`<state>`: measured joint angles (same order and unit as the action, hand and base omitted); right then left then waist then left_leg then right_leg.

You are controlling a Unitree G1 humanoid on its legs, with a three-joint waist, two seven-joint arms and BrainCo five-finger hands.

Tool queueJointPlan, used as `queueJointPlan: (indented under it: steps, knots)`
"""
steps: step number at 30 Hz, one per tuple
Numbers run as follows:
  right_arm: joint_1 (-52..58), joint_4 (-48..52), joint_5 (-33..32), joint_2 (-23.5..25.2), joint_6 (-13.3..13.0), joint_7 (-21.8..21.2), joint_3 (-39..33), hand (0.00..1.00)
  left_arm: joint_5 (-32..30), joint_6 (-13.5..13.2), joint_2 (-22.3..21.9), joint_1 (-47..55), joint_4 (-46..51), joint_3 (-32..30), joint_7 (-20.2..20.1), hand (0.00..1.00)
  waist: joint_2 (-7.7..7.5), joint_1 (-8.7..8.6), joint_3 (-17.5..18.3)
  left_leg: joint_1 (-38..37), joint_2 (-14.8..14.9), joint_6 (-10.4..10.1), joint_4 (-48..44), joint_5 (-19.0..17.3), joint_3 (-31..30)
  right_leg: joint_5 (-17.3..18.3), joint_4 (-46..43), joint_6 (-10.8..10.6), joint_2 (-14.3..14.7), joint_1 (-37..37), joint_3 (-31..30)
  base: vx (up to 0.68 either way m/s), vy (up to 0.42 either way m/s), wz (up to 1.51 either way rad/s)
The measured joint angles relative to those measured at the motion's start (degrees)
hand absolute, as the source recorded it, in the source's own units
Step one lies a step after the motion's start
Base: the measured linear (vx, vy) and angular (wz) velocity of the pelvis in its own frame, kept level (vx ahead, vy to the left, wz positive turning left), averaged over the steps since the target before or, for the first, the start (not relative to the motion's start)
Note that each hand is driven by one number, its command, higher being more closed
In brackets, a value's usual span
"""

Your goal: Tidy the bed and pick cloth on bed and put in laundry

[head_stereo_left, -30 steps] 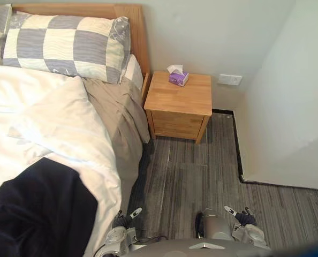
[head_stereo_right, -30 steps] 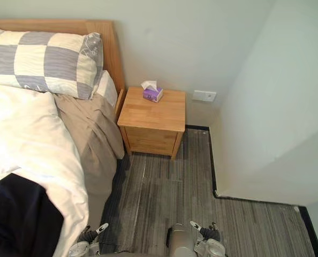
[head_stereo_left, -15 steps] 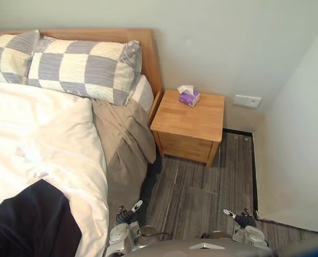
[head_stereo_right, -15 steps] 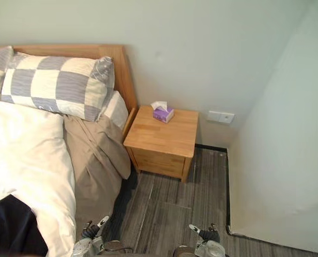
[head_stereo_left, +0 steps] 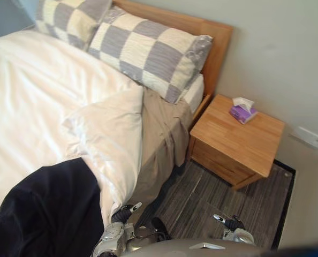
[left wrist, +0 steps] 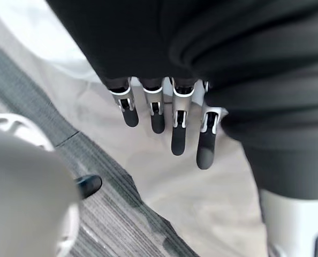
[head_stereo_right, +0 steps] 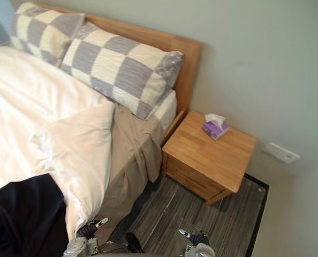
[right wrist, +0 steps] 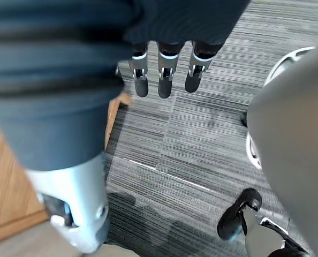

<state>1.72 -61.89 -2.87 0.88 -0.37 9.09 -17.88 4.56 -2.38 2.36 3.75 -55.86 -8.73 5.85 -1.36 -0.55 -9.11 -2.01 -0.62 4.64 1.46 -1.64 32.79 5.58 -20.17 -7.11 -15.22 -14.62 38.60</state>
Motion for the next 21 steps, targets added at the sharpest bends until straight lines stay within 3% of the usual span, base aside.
queueJointPlan:
  steps: [2,4,6,9,10,11,12,13,15,19,21]
  knots:
    - [0.3,0.8,0.4,-1.0,0.0,0.0,0.0,0.0,-1.2,0.8,0.3,-0.4,-0.4,2.5,-1.3,0.0,0.32,-0.41,-0.4,-1.3,-0.3,0.3,1.1,0.0,-4.7,-0.5,-14.6,1.9,-3.7,5.0,-2.3,0.13,-0.022,1.05]
    - [0.3,2.6,1.9,-0.9,-0.1,-0.2,0.6,0.0,-1.9,0.8,0.8,-1.0,-1.4,4.4,-1.6,0.0,0.25,-1.82,-0.6,-1.3,0.1,0.8,0.1,-0.1,-11.8,8.6,-22.1,2.0,-1.6,11.1,-11.1,0.21,-0.079,1.5]
    - [0.2,2.6,2.0,-1.0,-0.1,-0.3,0.9,0.0,-1.9,0.7,0.6,-1.1,-1.5,4.3,-1.6,0.0,0.32,-1.74,-0.7,-1.6,0.2,0.5,-0.2,0.1,-15.3,11.2,-20.2,2.2,0.4,13.4,-15.7,0.19,-0.066,1.31]
    - [0.2,3.0,1.8,-1.5,-0.7,-0.4,2.2,0.0,-1.8,0.4,0.0,-1.2,-1.7,3.4,-0.6,0.0,0.8,-1.75,-0.9,-1.1,-0.2,-1.5,-0.4,-0.1,-24.4,11.5,-9.2,2.7,6.3,15.7,-29.4,0.11,-0.169,1.66]
    - [0.3,2.8,1.8,-1.8,-0.7,-0.4,2.7,0.0,-1.7,0.0,-0.1,-1.3,-1.7,2.0,-0.4,0.0,0.13,-1.7,-1.1,-0.9,-1.2,-1.7,0.0,0.0,-26.0,10.6,-3.1,2.2,7.2,15.2,-35.3,0.08,-0.249,1.54]
    - [0.3,2.3,1.9,-1.0,-0.6,-0.5,2.7,0.0,-1.7,-0.4,0.3,-1.3,-1.5,0.2,-0.4,0.0,-2.2,-1.37,-1.1,-0.9,-2.8,-2.0,0.4,0.2,-25.3,10.1,1.6,3.2,6.0,14.4,-38.5,0.12,-0.298,1.77]
    - [0.2,2.1,1.5,-1.4,-0.5,-0.5,2.1,0.0,-1.7,-0.6,-1.1,-1.6,-1.6,-3.1,0.3,0.0,-1.64,-1.46,-1.3,-1.0,-2.1,-3.2,0.2,1.7,-24.5,11.2,1.6,3.5,5.4,13.8,-35.8,0.15,-0.285,1.26]
    - [0.1,2.5,1.6,-1.7,-0.4,-0.5,2.6,0.0,-1.6,-0.7,-2.3,-1.0,-1.4,-5.5,0.9,0.0,0.61,-0.12,-1.3,-1.2,-0.3,-4.7,0.6,2.4,-21.6,10.9,2.6,3.8,6.2,13.2,-33.8,0.14,-0.195,0.89]
    - [-0.1,2.9,1.9,-1.6,-0.3,-0.8,3.0,0.0,-0.8,-0.8,-3.8,0.6,-1.2,-8.1,1.2,0.0,1.7,0.25,-1.4,-1.0,1.1,-6.2,1.4,3.0,-21.5,10.3,4.6,4.0,7.4,11.1,-31.3,0.14,-0.133,0.58]
    - [0.4,3.4,2.0,-0.5,-0.1,-1.1,3.9,0.0,-0.7,-0.9,-3.7,0.7,-0.6,-9.4,1.6,0.0,0.52,1.96,-1.5,-3.0,2.6,-6.8,3.4,4.1,-23.6,9.2,6.9,3.8,9.3,7.3,-29.2,0.11,-0.1,0.37]
    - [0.6,4.1,2.0,0.3,-0.1,-1.1,5.1,0.0,-0.7,-0.9,-2.9,0.8,-0.5,-9.4,1.6,0.0,-0.51,1.41,-1.8,-2.7,2.6,-6.4,3.4,4.6,-23.1,9.2,7.6,3.8,8.7,6.2,-26.9,0.06,-0.033,0.48]
